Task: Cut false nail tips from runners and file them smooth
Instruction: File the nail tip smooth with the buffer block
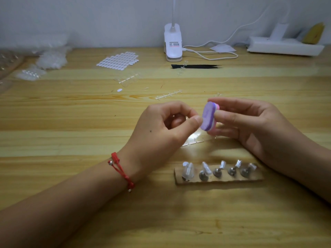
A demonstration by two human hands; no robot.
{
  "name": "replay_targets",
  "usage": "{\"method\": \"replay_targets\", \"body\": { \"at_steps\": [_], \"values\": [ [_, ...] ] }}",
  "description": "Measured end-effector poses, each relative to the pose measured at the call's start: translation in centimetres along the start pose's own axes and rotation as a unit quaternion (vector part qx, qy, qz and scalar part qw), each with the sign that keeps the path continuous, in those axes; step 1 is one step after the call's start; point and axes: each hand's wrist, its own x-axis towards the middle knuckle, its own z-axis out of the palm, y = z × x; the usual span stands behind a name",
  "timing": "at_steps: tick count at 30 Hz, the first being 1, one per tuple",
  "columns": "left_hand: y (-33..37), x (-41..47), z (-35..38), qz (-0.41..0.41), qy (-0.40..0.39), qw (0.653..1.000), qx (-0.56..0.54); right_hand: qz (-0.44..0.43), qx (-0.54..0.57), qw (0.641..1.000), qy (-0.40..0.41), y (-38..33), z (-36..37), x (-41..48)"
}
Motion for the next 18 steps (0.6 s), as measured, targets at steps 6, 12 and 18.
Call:
{"method": "replay_targets", "body": {
  "at_steps": [6, 12, 18],
  "values": [
    [-0.14, 0.16, -0.03, -0.014, -0.009, 1.0, 0.003, -0.001, 0.002, 1.0, 0.007, -0.01, 0.09, -0.02],
    [-0.18, 0.32, -0.17, -0.024, 0.004, 0.999, -0.021, 0.001, 0.019, 1.0, 0.012, -0.15, 0.24, -0.06],
    [-0.24, 0.38, -0.26, -0.04, 0.01, 0.998, -0.047, 0.001, 0.028, 1.0, 0.0, -0.04, 0.33, -0.1]
  ]
}}
